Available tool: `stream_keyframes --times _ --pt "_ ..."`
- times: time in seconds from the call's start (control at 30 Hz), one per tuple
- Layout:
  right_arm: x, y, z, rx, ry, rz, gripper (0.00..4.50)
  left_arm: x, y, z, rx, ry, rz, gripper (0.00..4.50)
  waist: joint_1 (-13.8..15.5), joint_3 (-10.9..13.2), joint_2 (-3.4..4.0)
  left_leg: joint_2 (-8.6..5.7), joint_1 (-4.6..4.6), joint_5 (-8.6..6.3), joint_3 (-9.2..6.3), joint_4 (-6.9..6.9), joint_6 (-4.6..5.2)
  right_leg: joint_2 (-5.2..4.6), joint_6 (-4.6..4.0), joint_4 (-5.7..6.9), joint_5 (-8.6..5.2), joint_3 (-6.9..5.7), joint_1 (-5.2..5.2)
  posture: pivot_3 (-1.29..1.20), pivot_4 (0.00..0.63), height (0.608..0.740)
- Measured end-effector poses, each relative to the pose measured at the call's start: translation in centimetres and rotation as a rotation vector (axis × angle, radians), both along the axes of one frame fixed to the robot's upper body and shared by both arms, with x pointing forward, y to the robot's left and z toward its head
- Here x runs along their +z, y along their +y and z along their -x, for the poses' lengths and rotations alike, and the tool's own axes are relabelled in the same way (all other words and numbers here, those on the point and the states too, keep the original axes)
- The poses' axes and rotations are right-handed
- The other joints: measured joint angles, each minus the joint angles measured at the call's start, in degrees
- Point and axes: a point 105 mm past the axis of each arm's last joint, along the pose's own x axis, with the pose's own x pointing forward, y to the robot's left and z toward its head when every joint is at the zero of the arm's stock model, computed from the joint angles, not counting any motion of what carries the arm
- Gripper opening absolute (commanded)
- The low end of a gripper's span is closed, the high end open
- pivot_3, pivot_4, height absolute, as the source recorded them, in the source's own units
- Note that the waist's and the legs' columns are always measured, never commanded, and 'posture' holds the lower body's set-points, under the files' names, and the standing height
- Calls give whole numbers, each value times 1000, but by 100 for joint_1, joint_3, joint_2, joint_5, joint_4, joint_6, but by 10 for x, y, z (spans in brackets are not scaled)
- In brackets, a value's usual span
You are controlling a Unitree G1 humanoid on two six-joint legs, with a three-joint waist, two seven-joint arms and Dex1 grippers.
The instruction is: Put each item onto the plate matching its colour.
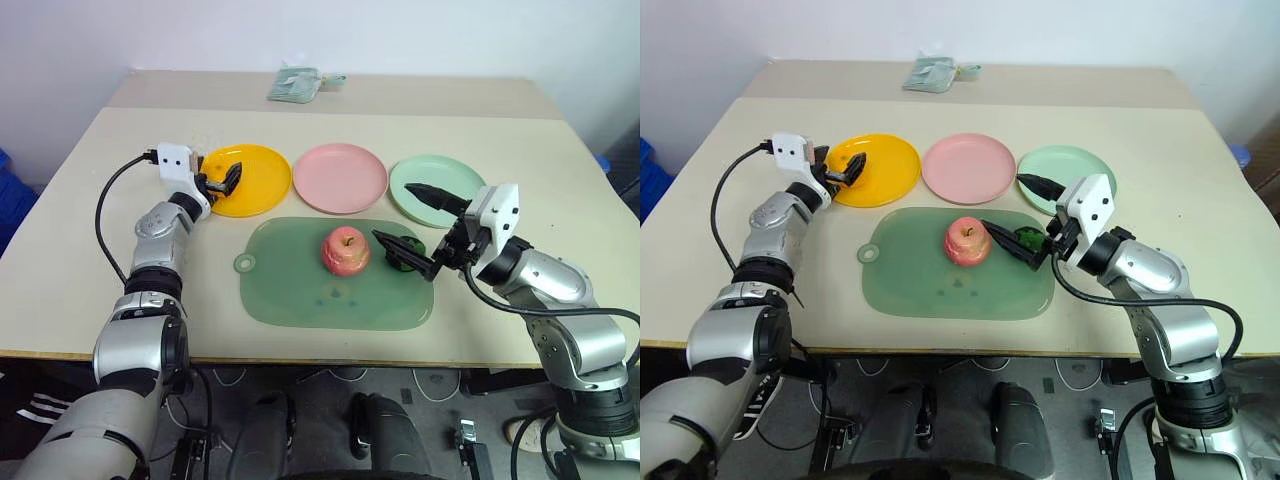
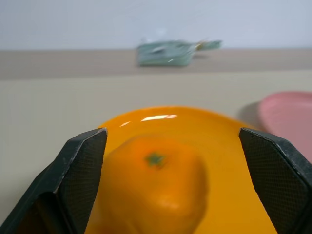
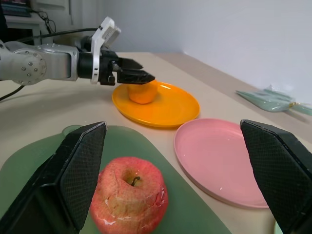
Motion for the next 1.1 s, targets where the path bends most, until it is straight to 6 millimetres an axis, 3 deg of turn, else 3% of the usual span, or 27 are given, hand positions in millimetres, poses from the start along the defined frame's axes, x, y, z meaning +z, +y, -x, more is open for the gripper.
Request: stream_keyframes --times 0.13,0.23,0.33,0.4,0.47,0.6,0.73,0.9,1.1 --pt "-2 0 1 3 11 3 4500 29 -23 14 -252 -117 55 4474 -6 0 0 3 0 0 1 0 0 0 -1 -1 0 0 0 0 150 740" --pt "-4 2 3 19 33 9 4500 45 -40 39 -513 -174 34 4474 -30 -1 2 6 3 0 6 -1 0 0 -2 0 -1 2 0 0 150 740" --pt "-4 5 4 34 55 11 4500 27 -48 73 -752 -93 -4 4474 -82 -2 4 13 12 0 12 -4 0 2 -4 11 -1 7 -2 0 150 740" --pt "-7 12 3 54 76 30 4500 14 -45 92 -854 -13 -14 4474 -134 -2 4 17 12 0 7 -3 -1 2 -12 18 -6 7 -4 0 150 740" --pt "-10 23 -1 66 107 59 4500 15 -35 108 -926 36 -26 4474 -155 -1 3 21 11 1 -11 -2 -2 4 -29 20 -15 8 -11 0 150 740" --pt "-18 48 -7 92 168 67 4500 29 -15 130 -984 79 -62 4474 -145 -1 6 20 11 1 -20 -4 -3 2 -40 21 -22 8 -12 0 150 740" --pt "-23 65 -16 108 185 100 4500 14 -11 143 -995 140 -58 4474 -109 -1 5 13 0 1 -22 -1 -3 -3 -38 15 -22 8 -12 0 150 740" --pt "-42 67 -28 83 233 176 4500 14 -14 152 -990 139 -44 4474 -58 -1 5 15 0 1 -22 -2 -3 -2 -39 18 -22 8 -17 0 150 740" --pt "-51 63 -38 60 261 220 4500 9 -13 162 -986 157 -14 4474 -53 0 6 17 0 1 -21 -3 -3 1 -38 21 -22 7 -20 0 150 740"
